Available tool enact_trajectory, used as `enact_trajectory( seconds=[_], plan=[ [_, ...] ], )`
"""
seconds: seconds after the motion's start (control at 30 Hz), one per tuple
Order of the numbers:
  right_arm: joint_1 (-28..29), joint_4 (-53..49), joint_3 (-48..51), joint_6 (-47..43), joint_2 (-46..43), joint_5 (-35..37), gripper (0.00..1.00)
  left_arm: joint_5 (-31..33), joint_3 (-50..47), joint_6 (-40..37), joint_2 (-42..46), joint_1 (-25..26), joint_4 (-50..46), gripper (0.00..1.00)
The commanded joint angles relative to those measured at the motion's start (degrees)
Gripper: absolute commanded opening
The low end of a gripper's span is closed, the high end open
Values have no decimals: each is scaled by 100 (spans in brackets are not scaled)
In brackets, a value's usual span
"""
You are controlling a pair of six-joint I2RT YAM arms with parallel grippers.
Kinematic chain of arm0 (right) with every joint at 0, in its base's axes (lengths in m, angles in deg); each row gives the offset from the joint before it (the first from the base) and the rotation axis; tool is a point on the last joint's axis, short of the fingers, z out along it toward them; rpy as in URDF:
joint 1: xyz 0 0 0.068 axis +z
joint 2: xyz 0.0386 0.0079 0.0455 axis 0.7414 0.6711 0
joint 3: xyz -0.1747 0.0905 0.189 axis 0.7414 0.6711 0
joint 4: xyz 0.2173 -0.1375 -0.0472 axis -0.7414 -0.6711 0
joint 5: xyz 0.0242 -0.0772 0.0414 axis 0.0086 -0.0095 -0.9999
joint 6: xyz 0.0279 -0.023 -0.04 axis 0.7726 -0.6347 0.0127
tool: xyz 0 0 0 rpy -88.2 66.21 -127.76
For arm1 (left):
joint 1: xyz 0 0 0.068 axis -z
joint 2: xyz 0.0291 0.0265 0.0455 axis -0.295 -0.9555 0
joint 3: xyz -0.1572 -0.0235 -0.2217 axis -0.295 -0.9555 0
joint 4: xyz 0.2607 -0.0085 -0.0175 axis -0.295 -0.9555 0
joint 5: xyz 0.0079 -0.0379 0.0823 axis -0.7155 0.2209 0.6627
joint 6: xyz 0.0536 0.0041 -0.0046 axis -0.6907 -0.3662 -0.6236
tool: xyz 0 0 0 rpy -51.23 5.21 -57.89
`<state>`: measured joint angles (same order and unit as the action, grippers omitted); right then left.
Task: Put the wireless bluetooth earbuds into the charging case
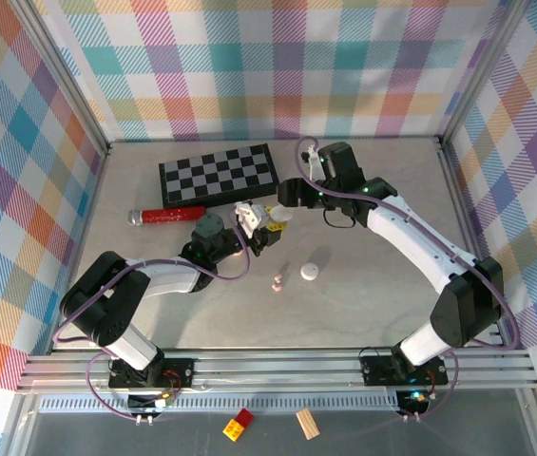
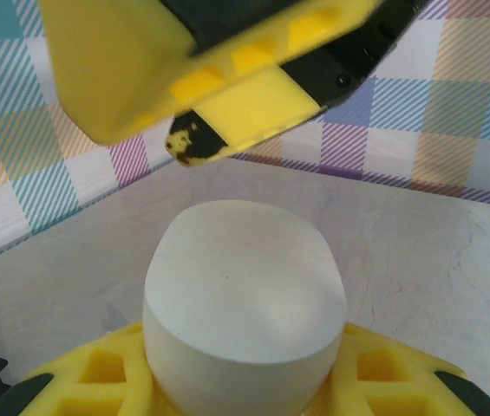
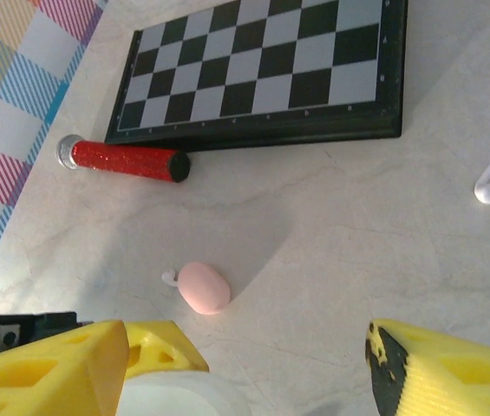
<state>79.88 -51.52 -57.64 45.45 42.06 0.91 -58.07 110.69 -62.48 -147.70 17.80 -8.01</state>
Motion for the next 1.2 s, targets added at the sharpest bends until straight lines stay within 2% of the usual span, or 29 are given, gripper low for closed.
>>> enact_trajectory(
  seconds=[0.0,0.13,0.27,0.4,0.63,0.83,1.03,1.17],
  plan=[
    [-13,-119,240,107,-364,-117,72,2,13,150,129,-35,190,32],
    [-166,202,553,430,-638,-623,74,-52,22,276,66,-33,402,32],
    [-505,1003,1067,1065,-786,-1853,75,-152,40,490,72,-33,594,32],
    [-540,2065,1516,1714,-758,-2789,74,-201,62,693,92,-68,779,32],
    [-539,3010,1840,2423,-599,-3307,70,-314,135,782,83,-77,849,32],
    [-536,2946,1782,2469,-509,-3255,52,-342,132,810,88,-77,841,32],
    [-537,2817,1781,2444,-410,-3141,26,-333,101,763,115,-77,780,32],
    [-544,2841,1786,2445,-401,-3085,19,-337,95,723,117,-87,710,33]
  ],
)
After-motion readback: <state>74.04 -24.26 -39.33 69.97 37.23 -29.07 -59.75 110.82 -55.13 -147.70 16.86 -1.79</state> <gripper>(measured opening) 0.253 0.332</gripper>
